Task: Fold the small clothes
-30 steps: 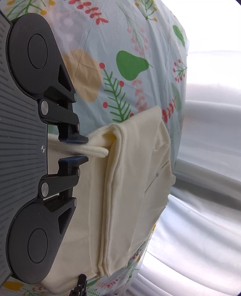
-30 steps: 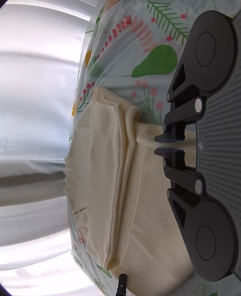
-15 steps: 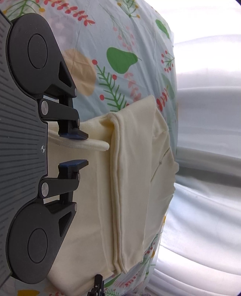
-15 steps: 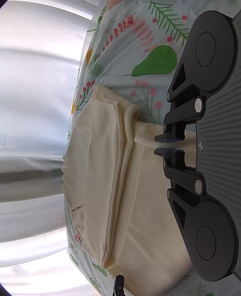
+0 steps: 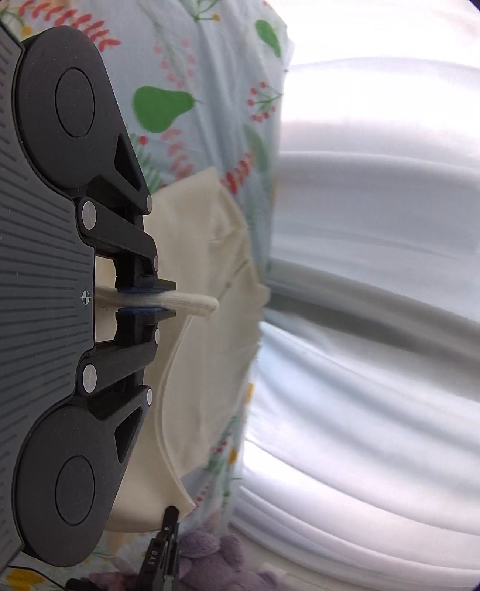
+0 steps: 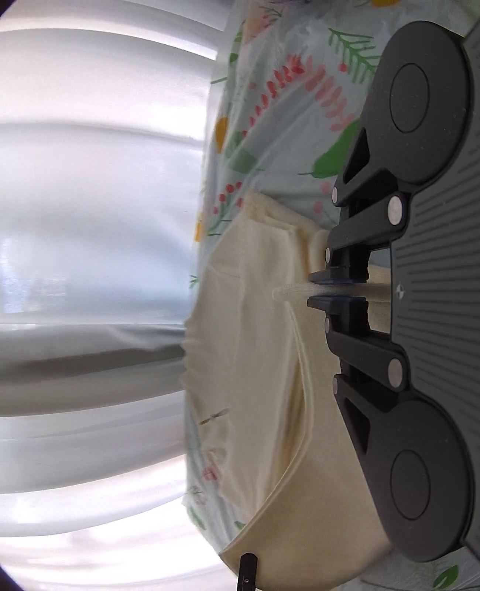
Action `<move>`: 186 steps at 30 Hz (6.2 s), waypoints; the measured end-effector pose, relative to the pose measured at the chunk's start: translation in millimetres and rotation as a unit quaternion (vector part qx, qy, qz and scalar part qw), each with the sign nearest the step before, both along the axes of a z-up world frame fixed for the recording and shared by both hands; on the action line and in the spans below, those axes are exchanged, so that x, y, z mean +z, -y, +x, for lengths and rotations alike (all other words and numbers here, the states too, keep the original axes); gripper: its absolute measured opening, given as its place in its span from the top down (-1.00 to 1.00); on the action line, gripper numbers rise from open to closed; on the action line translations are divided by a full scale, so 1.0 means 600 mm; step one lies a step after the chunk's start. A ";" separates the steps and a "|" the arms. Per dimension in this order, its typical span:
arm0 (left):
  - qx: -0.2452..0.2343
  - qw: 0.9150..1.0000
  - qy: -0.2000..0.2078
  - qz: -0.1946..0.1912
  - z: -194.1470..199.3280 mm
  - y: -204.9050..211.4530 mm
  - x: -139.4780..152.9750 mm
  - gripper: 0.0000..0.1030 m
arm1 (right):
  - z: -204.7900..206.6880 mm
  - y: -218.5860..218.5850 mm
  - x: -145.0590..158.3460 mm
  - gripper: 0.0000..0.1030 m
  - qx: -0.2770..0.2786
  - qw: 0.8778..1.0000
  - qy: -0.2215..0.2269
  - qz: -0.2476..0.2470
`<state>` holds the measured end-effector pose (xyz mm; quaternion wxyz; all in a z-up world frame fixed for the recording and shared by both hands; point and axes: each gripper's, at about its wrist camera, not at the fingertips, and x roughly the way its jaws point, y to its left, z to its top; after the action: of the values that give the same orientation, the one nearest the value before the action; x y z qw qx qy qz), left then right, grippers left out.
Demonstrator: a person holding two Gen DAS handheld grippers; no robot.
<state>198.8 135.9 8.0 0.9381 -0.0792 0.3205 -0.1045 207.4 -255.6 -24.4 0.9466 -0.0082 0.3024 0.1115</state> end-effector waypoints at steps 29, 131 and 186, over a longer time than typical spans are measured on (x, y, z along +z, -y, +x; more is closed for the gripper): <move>0.000 0.994 0.025 0.102 0.262 0.025 0.002 0.82 | 0.277 -0.024 -0.008 0.91 -0.009 0.998 0.005 -0.068; 0.090 0.958 -0.178 -0.205 0.159 -0.114 -0.191 0.33 | 0.108 -0.292 -0.132 0.79 0.114 0.993 -0.042 -0.008; 0.013 0.983 -0.123 -0.136 0.116 0.069 -0.094 0.15 | 0.255 -0.056 -0.131 0.20 0.019 0.926 -0.191 0.326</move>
<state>268.4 94.7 -48.4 0.8731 -0.2229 0.4154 -0.1247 360.5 -222.0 -102.9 0.8193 0.3165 0.4240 0.2209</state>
